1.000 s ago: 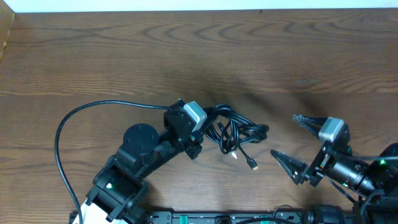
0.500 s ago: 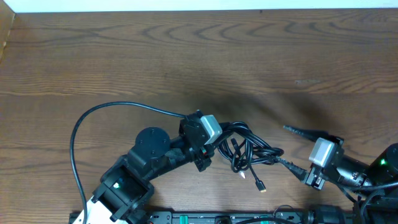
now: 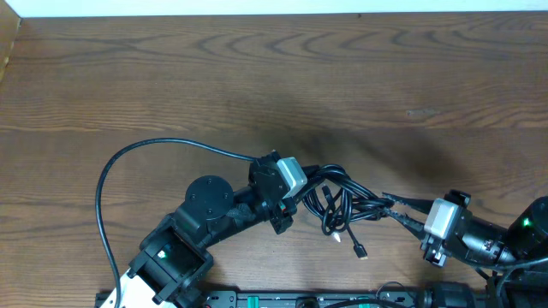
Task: Untangle cables
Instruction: 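Grasp a cable loop with the right gripper beside the left gripper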
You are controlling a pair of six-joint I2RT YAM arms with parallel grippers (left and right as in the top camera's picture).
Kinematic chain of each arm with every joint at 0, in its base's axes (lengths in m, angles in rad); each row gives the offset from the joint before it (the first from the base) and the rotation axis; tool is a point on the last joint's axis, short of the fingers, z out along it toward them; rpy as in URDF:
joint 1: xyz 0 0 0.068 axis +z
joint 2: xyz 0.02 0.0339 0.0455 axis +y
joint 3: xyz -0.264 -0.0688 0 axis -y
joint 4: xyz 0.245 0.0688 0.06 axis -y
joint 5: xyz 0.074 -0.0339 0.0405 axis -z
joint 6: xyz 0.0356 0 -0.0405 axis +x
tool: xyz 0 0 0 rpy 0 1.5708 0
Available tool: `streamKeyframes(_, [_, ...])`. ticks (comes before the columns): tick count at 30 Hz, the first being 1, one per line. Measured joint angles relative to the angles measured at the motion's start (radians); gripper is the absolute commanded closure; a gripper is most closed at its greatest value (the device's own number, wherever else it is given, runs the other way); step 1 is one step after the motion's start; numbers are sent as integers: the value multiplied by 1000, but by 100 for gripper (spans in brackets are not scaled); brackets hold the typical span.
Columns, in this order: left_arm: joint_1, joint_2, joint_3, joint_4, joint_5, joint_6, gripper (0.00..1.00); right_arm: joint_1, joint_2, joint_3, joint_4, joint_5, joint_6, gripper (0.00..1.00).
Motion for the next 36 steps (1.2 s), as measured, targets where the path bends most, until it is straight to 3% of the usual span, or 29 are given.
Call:
streamKeyframes(2, [0,0,0,6,0,-1,92,0,0,1,-16,-2,0,87])
streamKeyframes(5, [-4,3,0,24,2,-2,93,0,0,1,-47,-3,-1,99])
streamKeyframes(16, [-6,3,0,23,-18,-18,92,0,0,2,-32,-4,41,99])
streamKeyframes(27, [-33,-3,28,-132,-229,-233,93,6,13,-5,283,8,365,99])
streamKeyframes(36, [-36,-6,32,-145,-252,-314,93,10,14,-5,298,132,601,99])
